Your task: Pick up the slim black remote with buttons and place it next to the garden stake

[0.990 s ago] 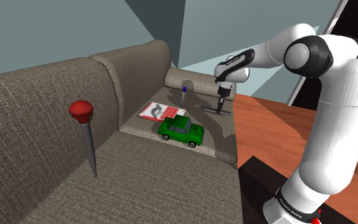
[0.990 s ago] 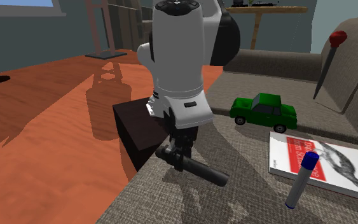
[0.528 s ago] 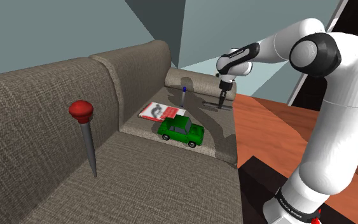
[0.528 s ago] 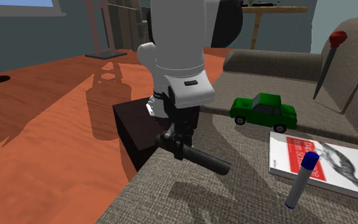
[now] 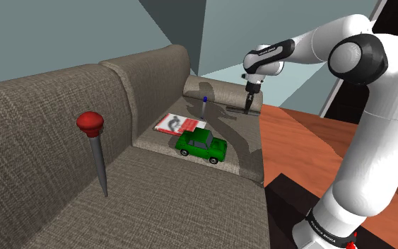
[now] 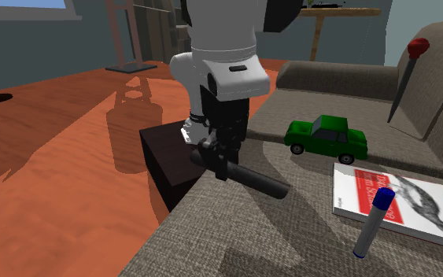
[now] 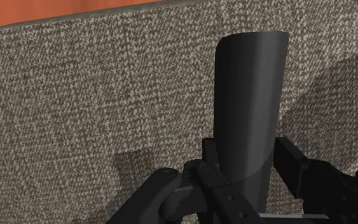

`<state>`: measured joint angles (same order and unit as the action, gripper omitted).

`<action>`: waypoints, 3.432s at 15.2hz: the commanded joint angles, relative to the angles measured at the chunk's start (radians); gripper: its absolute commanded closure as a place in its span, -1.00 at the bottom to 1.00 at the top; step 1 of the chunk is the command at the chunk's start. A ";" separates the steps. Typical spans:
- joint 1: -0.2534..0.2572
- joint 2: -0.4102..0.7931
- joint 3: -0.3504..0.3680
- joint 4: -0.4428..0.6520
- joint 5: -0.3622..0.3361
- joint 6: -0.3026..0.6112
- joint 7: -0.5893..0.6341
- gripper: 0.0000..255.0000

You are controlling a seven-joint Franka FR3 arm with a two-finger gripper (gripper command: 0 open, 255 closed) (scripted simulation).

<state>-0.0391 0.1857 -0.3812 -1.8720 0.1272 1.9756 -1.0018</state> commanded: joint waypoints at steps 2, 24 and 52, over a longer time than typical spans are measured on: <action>0.000 -0.014 -0.002 0.022 -0.007 -0.036 0.005 1.00; -0.003 -0.048 -0.008 0.278 -0.027 -0.321 0.029 1.00; -0.048 0.083 -0.017 0.829 0.029 -0.749 0.043 1.00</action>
<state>-0.1009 0.2852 -0.4023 -1.0289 0.1629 1.2267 -0.9728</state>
